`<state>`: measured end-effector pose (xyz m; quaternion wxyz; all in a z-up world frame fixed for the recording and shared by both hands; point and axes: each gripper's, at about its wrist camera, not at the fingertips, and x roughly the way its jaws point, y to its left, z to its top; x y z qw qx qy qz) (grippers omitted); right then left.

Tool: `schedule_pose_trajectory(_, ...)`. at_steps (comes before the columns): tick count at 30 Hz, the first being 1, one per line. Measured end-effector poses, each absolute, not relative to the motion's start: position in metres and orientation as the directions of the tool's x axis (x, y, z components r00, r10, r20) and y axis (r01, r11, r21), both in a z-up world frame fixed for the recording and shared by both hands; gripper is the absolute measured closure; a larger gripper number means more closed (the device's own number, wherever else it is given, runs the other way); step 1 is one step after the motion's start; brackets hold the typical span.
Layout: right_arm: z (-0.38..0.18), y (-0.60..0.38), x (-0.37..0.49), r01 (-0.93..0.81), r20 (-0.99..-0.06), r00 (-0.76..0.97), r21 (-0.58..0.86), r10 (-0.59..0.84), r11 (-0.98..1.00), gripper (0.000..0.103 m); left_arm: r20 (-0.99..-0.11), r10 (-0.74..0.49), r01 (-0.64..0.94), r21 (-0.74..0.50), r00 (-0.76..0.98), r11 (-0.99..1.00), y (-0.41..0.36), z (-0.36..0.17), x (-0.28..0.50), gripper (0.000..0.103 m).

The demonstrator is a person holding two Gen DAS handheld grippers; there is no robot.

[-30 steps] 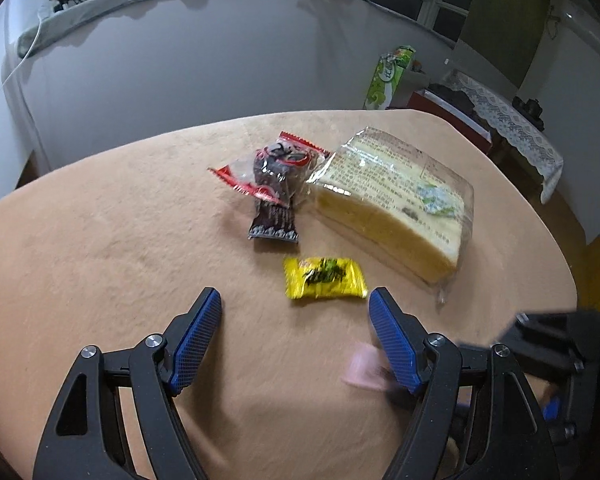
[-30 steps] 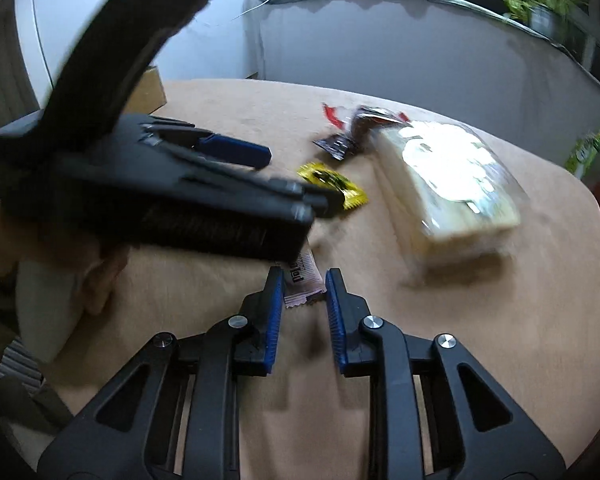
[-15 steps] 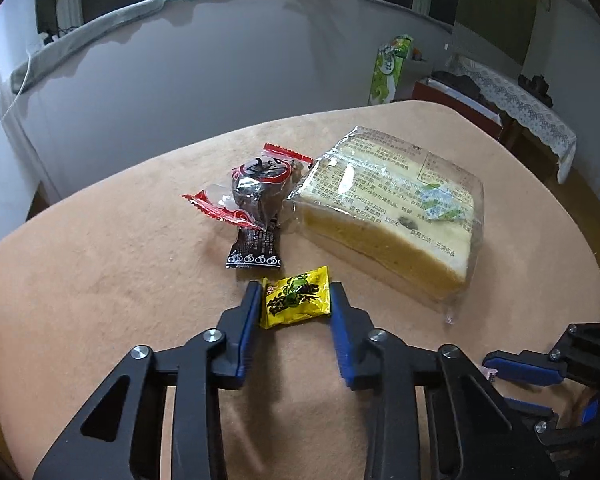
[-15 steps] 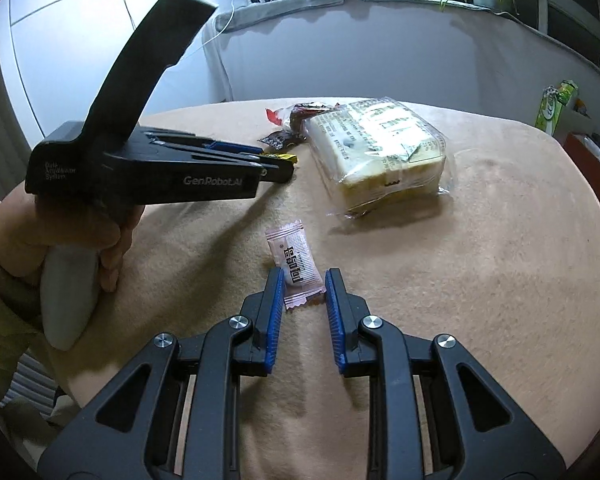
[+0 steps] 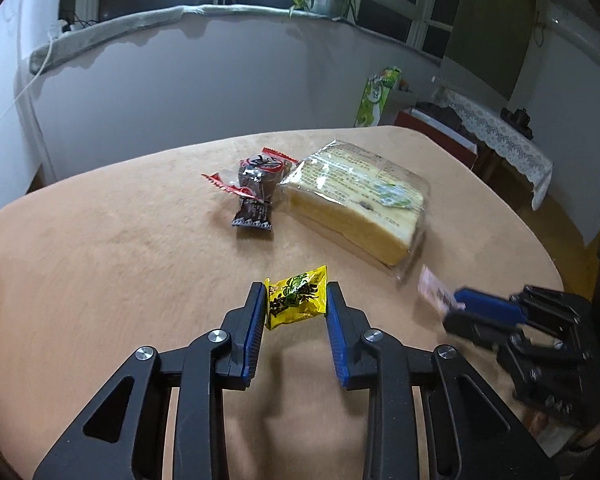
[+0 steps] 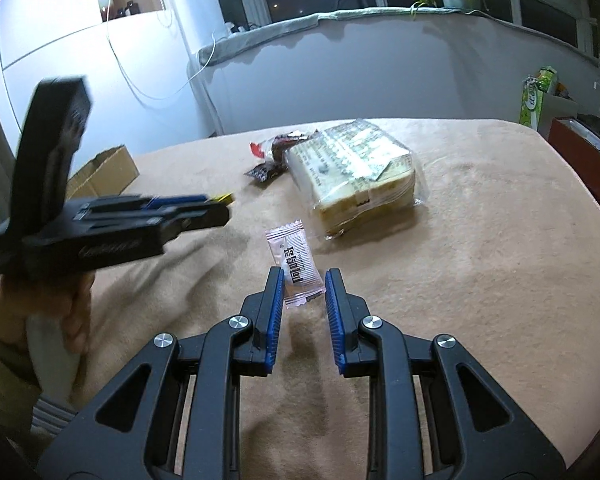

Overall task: Organize snacks
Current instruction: 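Carry the yellow and pink candies into the box and release both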

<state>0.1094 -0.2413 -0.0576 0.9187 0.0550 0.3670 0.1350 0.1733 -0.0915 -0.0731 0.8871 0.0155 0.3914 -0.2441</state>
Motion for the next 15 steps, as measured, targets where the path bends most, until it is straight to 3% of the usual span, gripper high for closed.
schedule_pose_trajectory(15, -0.031, -0.207, 0.103, -0.251, -0.634, 0.717, 0.154, 0.290, 0.956, 0.081, -0.597, -0.402, 0.379, -0.173, 0.694, 0.909, -0.039, -0.041, 0.133, 0.075)
